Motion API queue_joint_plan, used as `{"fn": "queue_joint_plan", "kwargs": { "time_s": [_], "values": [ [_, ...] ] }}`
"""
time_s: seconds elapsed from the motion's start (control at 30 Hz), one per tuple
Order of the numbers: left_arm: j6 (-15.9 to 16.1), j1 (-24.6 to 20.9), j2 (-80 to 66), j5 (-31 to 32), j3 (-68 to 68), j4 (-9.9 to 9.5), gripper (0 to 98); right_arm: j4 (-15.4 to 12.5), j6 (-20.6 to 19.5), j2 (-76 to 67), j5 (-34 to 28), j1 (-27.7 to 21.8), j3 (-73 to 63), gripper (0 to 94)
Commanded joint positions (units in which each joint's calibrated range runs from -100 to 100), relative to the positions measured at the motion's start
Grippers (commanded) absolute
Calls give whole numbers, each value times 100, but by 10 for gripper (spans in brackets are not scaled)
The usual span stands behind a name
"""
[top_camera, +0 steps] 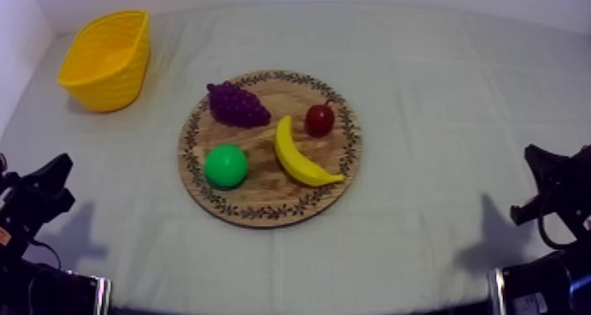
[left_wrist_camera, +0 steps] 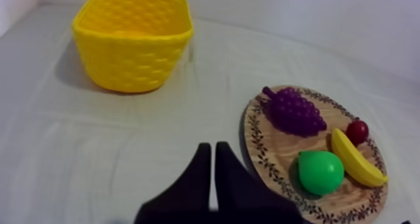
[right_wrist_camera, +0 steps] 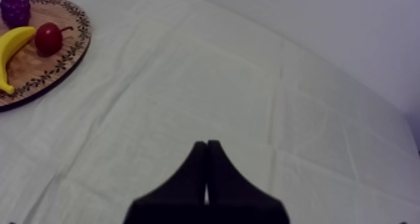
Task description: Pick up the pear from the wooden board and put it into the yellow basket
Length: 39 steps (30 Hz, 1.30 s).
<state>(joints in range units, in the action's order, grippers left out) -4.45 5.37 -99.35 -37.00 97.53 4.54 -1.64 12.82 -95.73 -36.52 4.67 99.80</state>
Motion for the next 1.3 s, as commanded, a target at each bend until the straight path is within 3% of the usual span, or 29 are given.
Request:
{"fn": "queue_joint_plan", "kwargs": {
  "time_s": [0.0, 0.2, 0.3, 0.43, 0.6, 0.9, 1.27],
  "values": [
    [327, 38, 115, -47, -32, 316, 0, 1, 0, -3, -2, 0, -2, 2],
    [1213, 71, 878, -370, -448, 1132, 0, 1, 0, -3, -2, 0, -2, 2],
    [1463, 73, 1335, -691, -780, 1305, 0, 1, 0, -3, -2, 0, -2, 2],
    [1603, 46, 1995, -1078, -1199, 1389, 0, 1, 0, -3, -2, 0, -2, 2],
    [1537, 12, 2817, -1635, -1888, 1346, 0, 1, 0, -3, -2, 0, -2, 2],
    [1085, 29, 4262, -2851, -3591, 1126, 0, 1, 0, -3, -2, 0, -2, 2],
    [463, 680, 5984, -3675, -5488, 772, 0, 1, 0, -3, -2, 0, -2, 2]
  ]
}}
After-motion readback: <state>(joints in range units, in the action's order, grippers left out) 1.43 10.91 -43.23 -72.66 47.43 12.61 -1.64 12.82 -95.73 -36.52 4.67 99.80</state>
